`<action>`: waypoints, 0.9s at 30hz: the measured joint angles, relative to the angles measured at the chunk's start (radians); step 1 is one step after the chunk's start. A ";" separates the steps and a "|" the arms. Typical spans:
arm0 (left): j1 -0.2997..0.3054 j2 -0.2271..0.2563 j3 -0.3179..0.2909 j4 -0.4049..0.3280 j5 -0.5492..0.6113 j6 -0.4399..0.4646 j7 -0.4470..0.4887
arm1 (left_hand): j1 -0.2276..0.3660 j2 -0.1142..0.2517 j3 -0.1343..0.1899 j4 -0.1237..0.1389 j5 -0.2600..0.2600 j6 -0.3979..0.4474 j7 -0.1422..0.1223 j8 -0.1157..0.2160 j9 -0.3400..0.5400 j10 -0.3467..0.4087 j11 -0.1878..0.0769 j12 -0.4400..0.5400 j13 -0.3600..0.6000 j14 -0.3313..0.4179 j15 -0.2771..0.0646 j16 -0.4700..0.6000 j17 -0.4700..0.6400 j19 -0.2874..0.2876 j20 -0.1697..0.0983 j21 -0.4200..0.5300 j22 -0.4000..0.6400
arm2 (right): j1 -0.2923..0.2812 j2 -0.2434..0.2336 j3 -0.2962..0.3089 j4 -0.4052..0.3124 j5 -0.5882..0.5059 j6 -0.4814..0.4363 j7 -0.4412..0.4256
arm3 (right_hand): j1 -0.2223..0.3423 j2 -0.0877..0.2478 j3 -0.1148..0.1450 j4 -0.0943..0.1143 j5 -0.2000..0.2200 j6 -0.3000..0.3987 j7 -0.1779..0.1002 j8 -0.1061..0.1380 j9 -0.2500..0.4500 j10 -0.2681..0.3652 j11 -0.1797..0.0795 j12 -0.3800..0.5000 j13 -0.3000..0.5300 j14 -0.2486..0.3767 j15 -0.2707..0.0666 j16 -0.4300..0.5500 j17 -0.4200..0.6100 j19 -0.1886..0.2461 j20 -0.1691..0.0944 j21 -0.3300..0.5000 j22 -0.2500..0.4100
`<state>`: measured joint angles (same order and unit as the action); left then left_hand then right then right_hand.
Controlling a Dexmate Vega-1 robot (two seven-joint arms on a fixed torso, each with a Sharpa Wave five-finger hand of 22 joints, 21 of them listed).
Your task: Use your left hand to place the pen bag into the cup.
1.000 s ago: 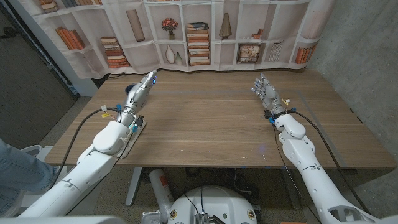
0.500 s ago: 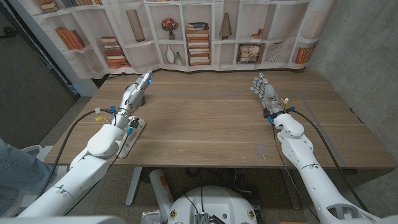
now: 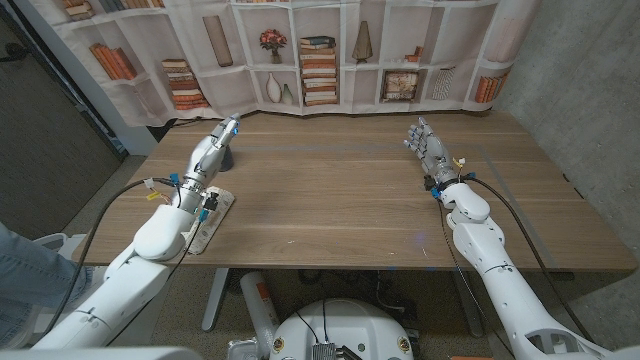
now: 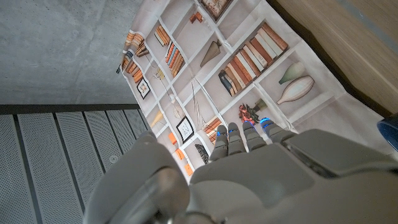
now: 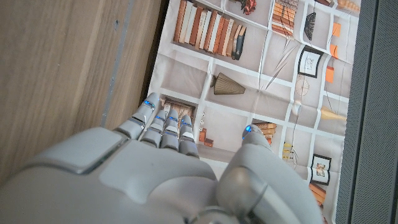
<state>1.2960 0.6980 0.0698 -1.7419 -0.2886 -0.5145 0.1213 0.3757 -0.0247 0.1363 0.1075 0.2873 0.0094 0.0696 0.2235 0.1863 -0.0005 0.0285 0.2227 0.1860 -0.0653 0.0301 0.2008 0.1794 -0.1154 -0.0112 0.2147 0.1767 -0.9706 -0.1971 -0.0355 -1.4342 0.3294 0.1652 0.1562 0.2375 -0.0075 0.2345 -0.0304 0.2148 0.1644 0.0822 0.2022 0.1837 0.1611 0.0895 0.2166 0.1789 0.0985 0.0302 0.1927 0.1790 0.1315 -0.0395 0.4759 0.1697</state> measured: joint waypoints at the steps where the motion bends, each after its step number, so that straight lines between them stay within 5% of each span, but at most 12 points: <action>1: 0.000 0.000 0.000 0.000 0.008 -0.003 0.004 | 0.000 0.000 0.000 0.000 0.000 0.000 0.000 0.000 0.000 0.002 -0.002 0.000 0.000 0.000 0.000 0.000 0.000 0.003 -0.003 0.000 0.000 | 0.000 0.000 0.000 0.000 0.000 0.000 0.000 | 0.000 0.000 0.000 0.000 0.000 0.000 0.000 0.000 0.000 0.000 0.000 0.000 0.000 0.000 0.000 0.000 0.000 0.000 0.000 0.000 0.000; 27: 0.131 -0.069 -0.148 -0.071 0.147 -0.013 0.057 | 0.012 0.004 0.001 -0.007 0.000 0.036 -0.007 0.008 0.002 0.029 -0.007 0.007 0.003 0.029 -0.007 0.000 0.000 0.017 -0.007 0.000 0.000 | 0.007 0.004 -0.006 0.010 0.002 0.000 0.003 | 0.000 0.000 -0.003 -0.003 -0.004 0.000 0.000 0.000 0.000 0.000 0.000 0.000 0.000 0.000 0.000 0.000 0.000 0.000 0.000 -0.010 0.000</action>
<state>1.4268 0.6286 -0.0782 -1.8127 -0.1420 -0.5274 0.1786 0.3877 -0.0209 0.1375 0.1004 0.2873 0.0458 0.0624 0.2311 0.1881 0.0284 0.0218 0.2302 0.1887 -0.0364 0.0233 0.2007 0.1792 -0.0984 -0.0177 0.2147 0.1769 -0.9635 -0.1932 -0.0419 -1.4241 0.3309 0.1653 0.1588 0.2375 -0.0075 0.2316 -0.0333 0.2108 0.1644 0.0822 0.2022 0.1837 0.1610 0.0894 0.2166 0.1789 0.0984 0.0301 0.1927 0.1789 0.1314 -0.0394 0.4659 0.1697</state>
